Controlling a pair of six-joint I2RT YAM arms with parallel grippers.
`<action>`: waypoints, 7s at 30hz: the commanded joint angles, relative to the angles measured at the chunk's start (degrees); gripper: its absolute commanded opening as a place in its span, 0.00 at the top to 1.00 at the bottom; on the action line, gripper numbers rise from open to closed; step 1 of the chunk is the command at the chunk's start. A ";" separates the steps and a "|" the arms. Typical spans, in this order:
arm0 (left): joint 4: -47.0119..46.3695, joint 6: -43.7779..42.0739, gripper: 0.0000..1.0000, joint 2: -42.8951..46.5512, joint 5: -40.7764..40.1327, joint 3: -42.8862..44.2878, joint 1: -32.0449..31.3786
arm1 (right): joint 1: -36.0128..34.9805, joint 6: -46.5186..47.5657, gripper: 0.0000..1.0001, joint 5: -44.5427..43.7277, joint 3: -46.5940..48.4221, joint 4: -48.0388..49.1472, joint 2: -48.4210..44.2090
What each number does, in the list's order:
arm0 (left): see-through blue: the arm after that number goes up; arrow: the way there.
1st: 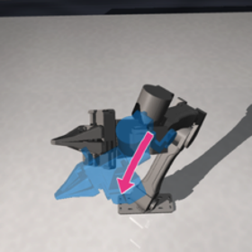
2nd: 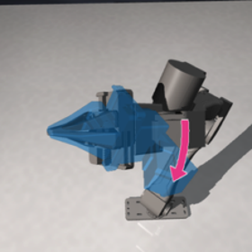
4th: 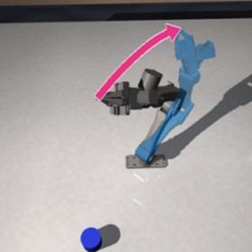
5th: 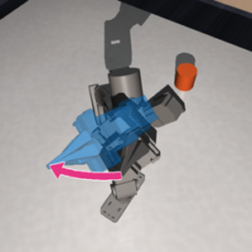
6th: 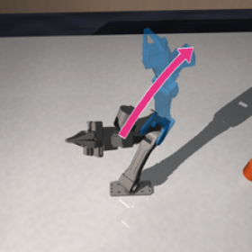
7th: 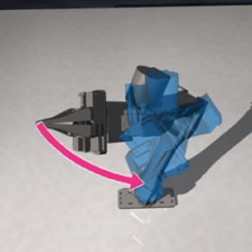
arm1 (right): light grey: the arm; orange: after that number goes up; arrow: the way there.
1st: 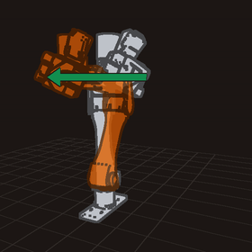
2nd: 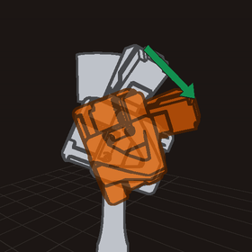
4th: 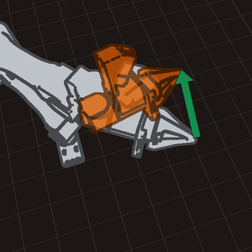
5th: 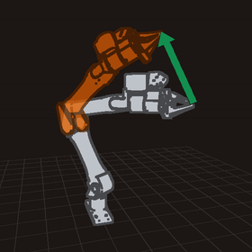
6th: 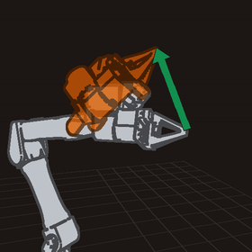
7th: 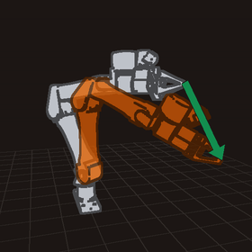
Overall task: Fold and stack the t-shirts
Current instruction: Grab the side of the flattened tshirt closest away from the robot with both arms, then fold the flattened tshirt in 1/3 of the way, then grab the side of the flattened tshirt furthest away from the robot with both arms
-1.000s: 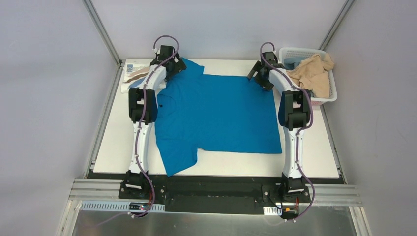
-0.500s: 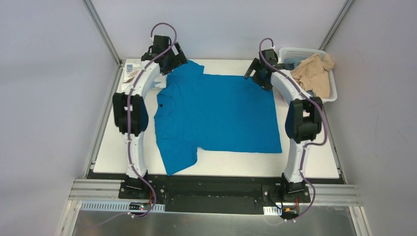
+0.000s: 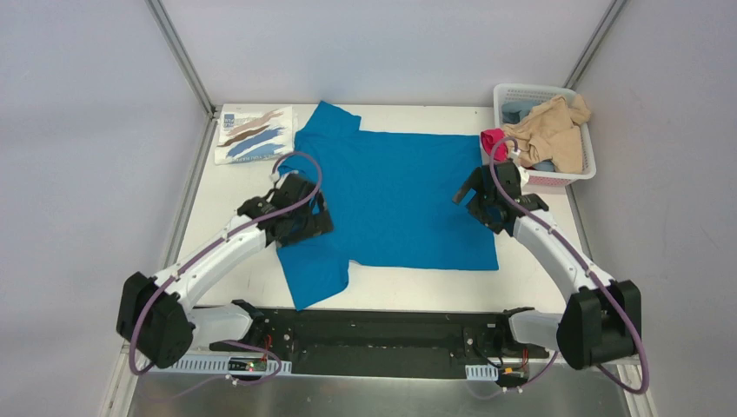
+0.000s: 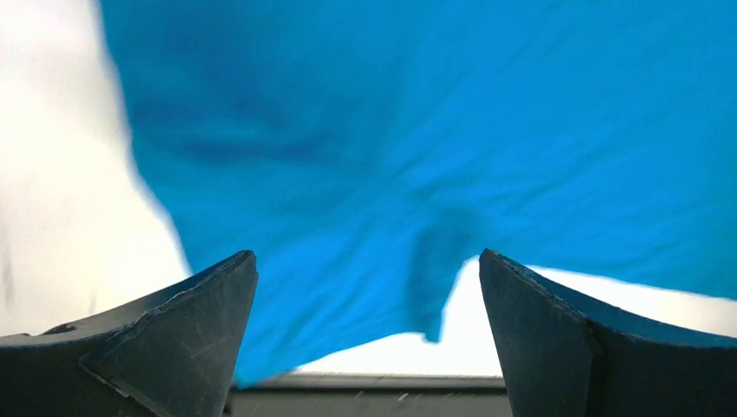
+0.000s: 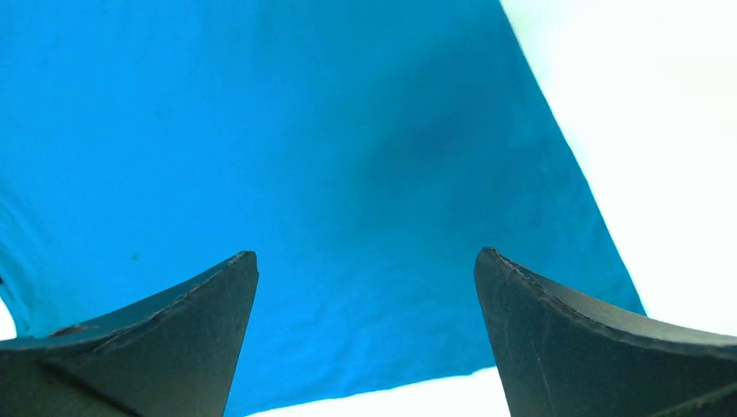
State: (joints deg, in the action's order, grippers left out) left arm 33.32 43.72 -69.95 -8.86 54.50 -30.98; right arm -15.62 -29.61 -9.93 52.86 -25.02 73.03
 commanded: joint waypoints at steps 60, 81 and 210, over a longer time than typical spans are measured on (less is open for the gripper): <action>8.97 11.11 1.00 15.17 5.67 -18.79 -9.27 | 5.35 -25.34 0.36 -7.50 -29.65 -7.43 -22.19; 1.79 2.59 1.00 7.41 0.25 -4.13 -9.06 | 5.39 -13.76 1.00 0.05 -21.09 -2.57 -14.86; -6.02 4.12 0.01 10.77 16.30 -28.12 17.94 | 2.59 -5.64 0.01 11.39 -20.28 -1.06 -5.39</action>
State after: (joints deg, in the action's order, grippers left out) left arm 17.28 43.35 -64.20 8.78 30.13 -12.21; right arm -12.75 -33.12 -0.95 36.12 -17.04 72.79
